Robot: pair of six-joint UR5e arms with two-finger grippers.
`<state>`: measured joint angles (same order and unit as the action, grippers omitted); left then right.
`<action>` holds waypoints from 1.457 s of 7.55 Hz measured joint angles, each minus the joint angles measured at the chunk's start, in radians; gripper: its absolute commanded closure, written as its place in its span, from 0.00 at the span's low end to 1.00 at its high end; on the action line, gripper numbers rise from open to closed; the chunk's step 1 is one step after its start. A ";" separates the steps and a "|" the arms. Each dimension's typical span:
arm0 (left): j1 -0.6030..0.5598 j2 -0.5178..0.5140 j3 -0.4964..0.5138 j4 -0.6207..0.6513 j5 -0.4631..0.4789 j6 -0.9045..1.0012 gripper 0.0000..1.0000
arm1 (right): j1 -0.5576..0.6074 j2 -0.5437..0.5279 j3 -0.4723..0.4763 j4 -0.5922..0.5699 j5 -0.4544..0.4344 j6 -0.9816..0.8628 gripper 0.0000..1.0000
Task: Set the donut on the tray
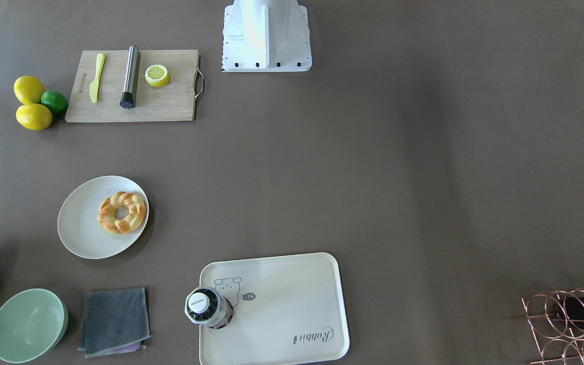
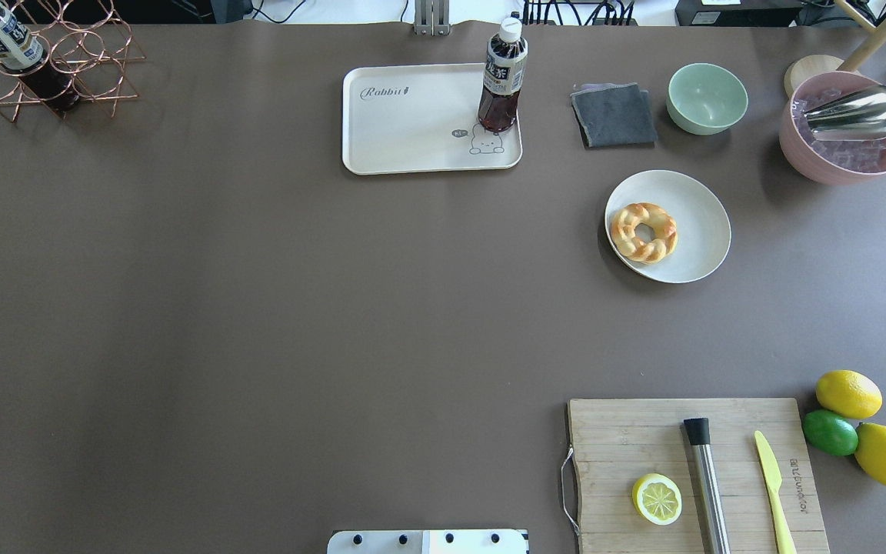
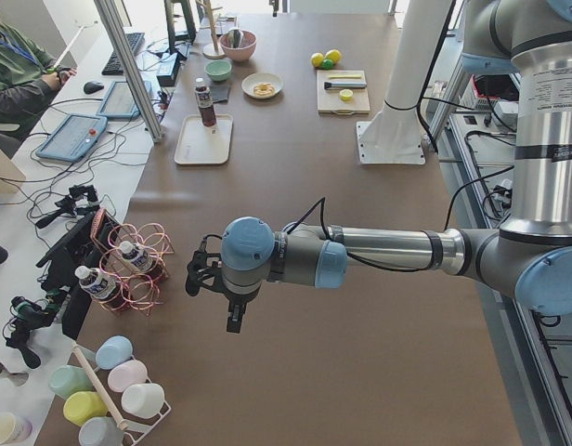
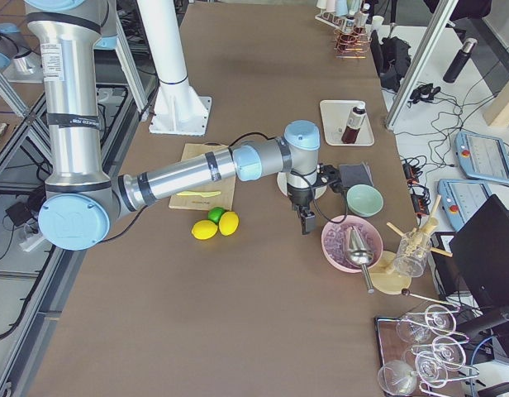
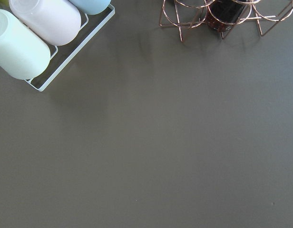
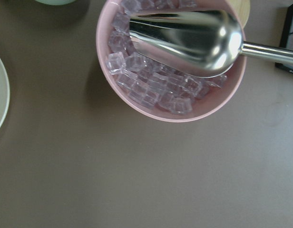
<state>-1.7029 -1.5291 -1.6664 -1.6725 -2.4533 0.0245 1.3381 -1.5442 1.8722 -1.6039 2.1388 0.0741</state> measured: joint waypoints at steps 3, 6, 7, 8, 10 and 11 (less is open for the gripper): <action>0.036 -0.024 0.000 -0.026 -0.036 -0.061 0.01 | -0.227 0.084 -0.021 0.075 -0.038 0.355 0.00; 0.077 -0.040 0.002 -0.086 -0.079 -0.110 0.01 | -0.344 0.088 -0.205 0.466 -0.044 0.591 0.08; 0.090 -0.040 0.001 -0.112 -0.082 -0.133 0.01 | -0.363 0.089 -0.256 0.566 -0.043 0.642 0.21; 0.099 -0.040 0.001 -0.124 -0.083 -0.145 0.01 | -0.385 0.092 -0.292 0.634 -0.044 0.692 0.31; 0.106 -0.041 0.000 -0.131 -0.084 -0.150 0.01 | -0.428 0.097 -0.318 0.696 -0.056 0.787 0.52; 0.106 -0.041 0.000 -0.131 -0.084 -0.150 0.01 | -0.440 0.096 -0.321 0.705 -0.065 0.820 0.67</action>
<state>-1.5969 -1.5703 -1.6669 -1.8037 -2.5372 -0.1256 0.8984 -1.4480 1.5507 -0.8990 2.0742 0.8939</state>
